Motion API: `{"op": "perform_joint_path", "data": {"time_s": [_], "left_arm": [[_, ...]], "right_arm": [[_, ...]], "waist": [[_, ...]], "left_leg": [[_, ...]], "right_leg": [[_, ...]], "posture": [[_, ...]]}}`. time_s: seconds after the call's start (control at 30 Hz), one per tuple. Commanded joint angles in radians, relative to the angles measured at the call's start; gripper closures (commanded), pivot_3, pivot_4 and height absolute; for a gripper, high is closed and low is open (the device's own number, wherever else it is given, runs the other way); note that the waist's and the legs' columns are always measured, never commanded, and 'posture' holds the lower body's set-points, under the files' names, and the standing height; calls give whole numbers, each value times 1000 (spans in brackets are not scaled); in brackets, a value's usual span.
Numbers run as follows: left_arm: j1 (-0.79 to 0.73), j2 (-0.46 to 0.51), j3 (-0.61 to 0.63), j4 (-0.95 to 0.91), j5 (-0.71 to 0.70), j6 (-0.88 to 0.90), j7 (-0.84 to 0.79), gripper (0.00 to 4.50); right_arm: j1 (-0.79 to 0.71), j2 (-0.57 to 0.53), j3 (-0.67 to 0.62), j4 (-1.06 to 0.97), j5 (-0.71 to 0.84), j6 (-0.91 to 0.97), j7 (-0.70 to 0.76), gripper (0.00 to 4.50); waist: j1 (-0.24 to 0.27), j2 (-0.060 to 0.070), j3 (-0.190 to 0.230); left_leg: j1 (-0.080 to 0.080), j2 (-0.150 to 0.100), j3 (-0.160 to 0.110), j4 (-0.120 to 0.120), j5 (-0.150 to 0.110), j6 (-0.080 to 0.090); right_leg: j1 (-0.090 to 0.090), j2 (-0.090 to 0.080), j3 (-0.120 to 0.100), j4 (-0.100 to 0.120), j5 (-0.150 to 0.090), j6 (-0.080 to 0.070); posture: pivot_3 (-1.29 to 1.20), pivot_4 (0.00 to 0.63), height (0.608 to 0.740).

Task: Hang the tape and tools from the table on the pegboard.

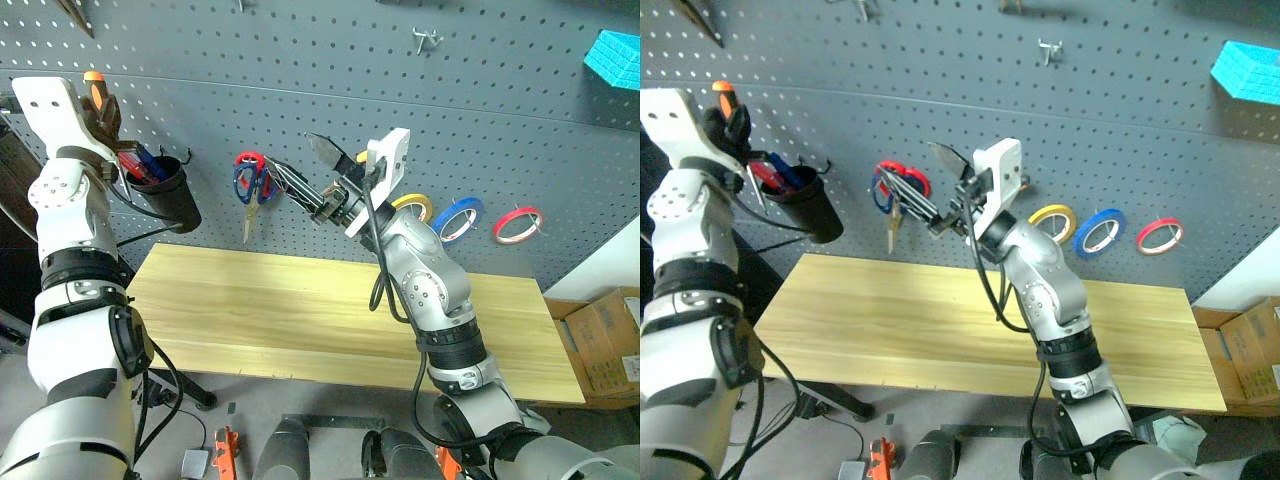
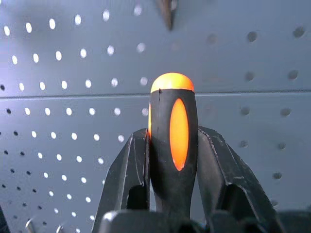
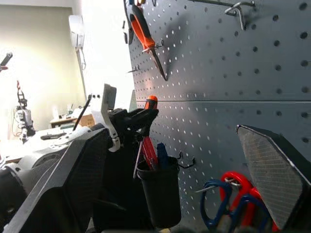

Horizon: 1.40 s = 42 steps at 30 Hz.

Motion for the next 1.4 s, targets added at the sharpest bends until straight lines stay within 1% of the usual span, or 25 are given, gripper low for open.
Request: {"op": "perform_joint_path", "data": {"time_s": [0.03,0.13,0.27,0.43,0.53,0.6,0.87,1.4], "left_arm": [[33,-13,7,-100,-26,11,6,3531],[46,-16,10,-164,-41,43,0,3531],[-10,-14,-4,-203,-69,65,-50,3531],[-131,-25,-26,-154,-70,35,-97,3531],[-157,-35,-33,-117,-62,18,-95,3531],[-151,-39,-35,-105,-62,6,-100,3531],[-79,-41,-24,-70,-74,-31,-112,3531],[-37,-40,-17,-14,-77,-57,-101,3531]], "right_arm": [[0,-1,2,-52,-3,-14,-5,0],[-3,-2,3,-46,-3,-10,0,0],[-12,-3,2,-31,-6,-14,8,0],[-25,6,1,-11,-9,-23,12,0],[-25,9,3,-8,-13,-28,13,0],[-23,8,2,-9,-16,-30,10,0],[4,-7,-4,-41,-15,-20,-8,0],[28,-20,4,-71,-11,-4,-27,0]], "waist": [[0,0,-4],[0,0,-7],[2,-1,-7],[6,-1,-8],[2,1,-10],[0,4,-11],[-10,4,-11],[-20,4,-11]], "left_leg": [[0,0,0,0,0,0],[2,0,0,0,1,2],[2,0,0,0,4,4],[8,0,-2,0,5,5],[13,0,-1,0,5,5],[15,0,0,-1,5,5],[16,1,0,-1,5,6],[16,1,0,-1,6,7]], "right_leg": [[0,0,0,0,0,0],[1,0,0,1,1,-1],[3,1,0,1,2,-3],[11,1,-2,-2,1,-1],[15,1,0,-3,0,0],[15,1,1,-2,0,0],[15,3,1,0,0,-1],[15,3,1,0,0,-1]], "posture": [[269,35,740],[274,35,740],[285,33,740],[289,31,740],[282,32,740],[275,34,740],[259,45,740],[248,66,740]]}}
